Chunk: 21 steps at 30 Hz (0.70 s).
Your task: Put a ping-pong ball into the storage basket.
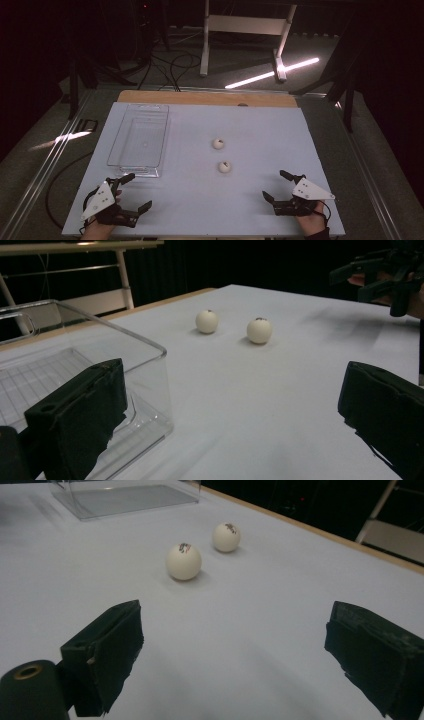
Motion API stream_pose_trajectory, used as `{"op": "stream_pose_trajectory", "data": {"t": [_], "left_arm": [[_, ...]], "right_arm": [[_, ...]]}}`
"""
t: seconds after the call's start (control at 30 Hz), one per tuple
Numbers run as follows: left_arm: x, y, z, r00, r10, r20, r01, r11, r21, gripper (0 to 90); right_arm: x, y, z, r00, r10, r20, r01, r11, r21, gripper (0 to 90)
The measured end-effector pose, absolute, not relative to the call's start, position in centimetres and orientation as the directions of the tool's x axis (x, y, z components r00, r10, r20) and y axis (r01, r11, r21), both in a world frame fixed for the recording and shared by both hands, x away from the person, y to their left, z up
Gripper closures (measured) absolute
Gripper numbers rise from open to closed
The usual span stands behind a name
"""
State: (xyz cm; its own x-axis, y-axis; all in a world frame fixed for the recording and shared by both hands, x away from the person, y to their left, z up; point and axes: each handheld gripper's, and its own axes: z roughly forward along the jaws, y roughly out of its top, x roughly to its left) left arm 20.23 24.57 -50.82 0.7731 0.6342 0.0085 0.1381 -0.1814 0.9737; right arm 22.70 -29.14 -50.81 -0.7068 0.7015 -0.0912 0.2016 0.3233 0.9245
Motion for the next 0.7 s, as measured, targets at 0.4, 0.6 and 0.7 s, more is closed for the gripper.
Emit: {"op": "stream_pose_trajectory", "data": {"t": [0.4,0.6,0.7], "left_arm": [[20.47,24.45,-50.85,0.777,0.63,0.009,0.152,-0.201,0.968,0.5],[20.41,24.42,-50.79,0.779,0.626,0.03,0.144,-0.226,0.963,0.5],[20.38,24.32,-50.79,0.786,0.618,0.022,0.152,-0.228,0.962,0.5]], "right_arm": [[22.54,-29.06,-50.67,-0.707,0.696,-0.122,0.176,0.341,0.923,8.5],[22.48,-29.02,-50.54,-0.706,0.697,-0.125,0.167,0.336,0.927,8.5],[22.46,-29.05,-50.54,-0.707,0.697,-0.119,0.171,0.331,0.928,8.5]]}}
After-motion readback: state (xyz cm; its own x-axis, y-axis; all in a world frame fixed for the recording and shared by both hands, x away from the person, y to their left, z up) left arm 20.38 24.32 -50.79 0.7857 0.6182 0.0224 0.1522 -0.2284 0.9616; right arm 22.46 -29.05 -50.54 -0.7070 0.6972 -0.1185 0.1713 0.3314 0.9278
